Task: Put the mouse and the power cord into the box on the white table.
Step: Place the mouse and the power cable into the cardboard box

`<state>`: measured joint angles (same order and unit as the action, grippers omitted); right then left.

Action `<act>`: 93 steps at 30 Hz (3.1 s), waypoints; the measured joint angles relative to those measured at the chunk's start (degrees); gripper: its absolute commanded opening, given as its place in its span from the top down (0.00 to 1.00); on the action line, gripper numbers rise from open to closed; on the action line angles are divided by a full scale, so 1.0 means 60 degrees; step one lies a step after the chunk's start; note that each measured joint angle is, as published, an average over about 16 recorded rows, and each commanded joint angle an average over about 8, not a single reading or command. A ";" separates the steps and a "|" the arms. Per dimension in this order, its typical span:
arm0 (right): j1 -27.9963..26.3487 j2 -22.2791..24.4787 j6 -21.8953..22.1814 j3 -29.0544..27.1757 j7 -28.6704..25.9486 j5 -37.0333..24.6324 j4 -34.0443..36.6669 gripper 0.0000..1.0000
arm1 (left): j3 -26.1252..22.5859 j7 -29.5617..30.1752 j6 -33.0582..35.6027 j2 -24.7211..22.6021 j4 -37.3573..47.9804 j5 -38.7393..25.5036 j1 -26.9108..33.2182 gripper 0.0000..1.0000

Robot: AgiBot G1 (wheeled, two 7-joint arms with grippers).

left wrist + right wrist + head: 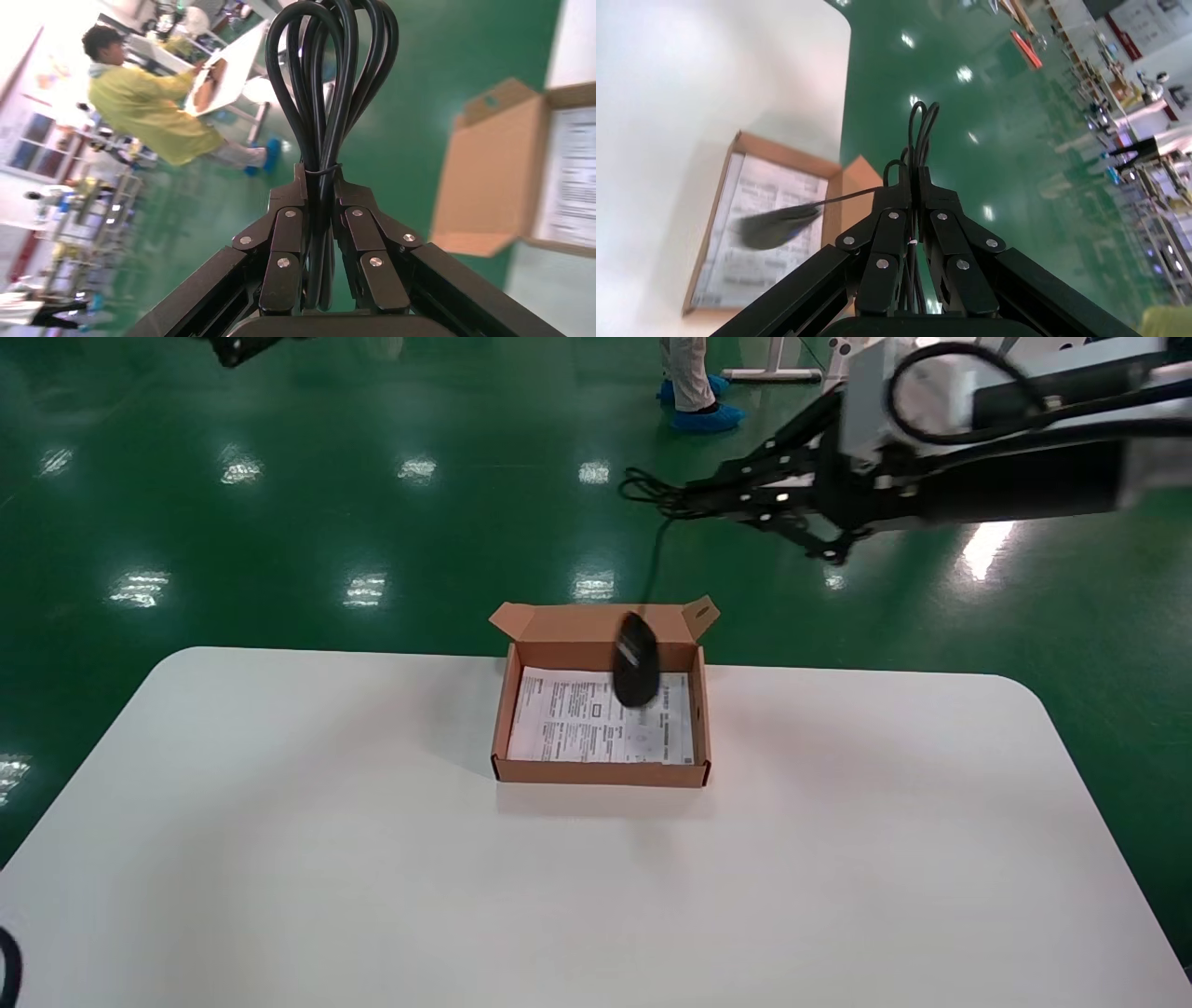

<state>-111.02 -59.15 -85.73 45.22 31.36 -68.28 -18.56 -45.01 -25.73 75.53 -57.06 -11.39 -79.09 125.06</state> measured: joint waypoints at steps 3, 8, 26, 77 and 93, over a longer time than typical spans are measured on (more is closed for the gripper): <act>0.0081 -0.0528 0.0182 0.0040 0.0278 -0.0032 0.0387 1.00 | 0.0003 0.0013 -0.0267 -0.0203 -0.0046 -0.0009 -0.0002 1.00; 0.0281 -0.1304 0.0485 0.0129 0.0775 -0.0132 0.0998 1.00 | -0.0041 -0.0029 -0.0414 -0.0402 0.0021 -0.0074 -0.0045 1.00; 0.1407 -0.2975 0.2832 0.0516 0.1978 -0.0634 0.2104 1.00 | -0.0395 -0.0072 0.0104 -0.0573 0.0672 -0.0546 0.0084 1.00; 0.0550 -0.0017 0.1296 0.1039 0.1632 -0.0363 0.2706 0.00 | -0.0639 -0.0351 -0.1993 -0.3469 0.0553 -0.0523 -0.3379 1.00; 0.0662 0.0571 0.0951 0.1078 0.1736 -0.0431 0.3105 0.00 | -0.1362 0.0315 -0.3042 -0.3516 -0.0781 -0.0549 -0.4320 0.00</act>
<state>-107.05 -55.73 -80.03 51.68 41.78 -70.86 0.07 -53.18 -23.84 57.27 -78.15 -16.07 -82.39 99.14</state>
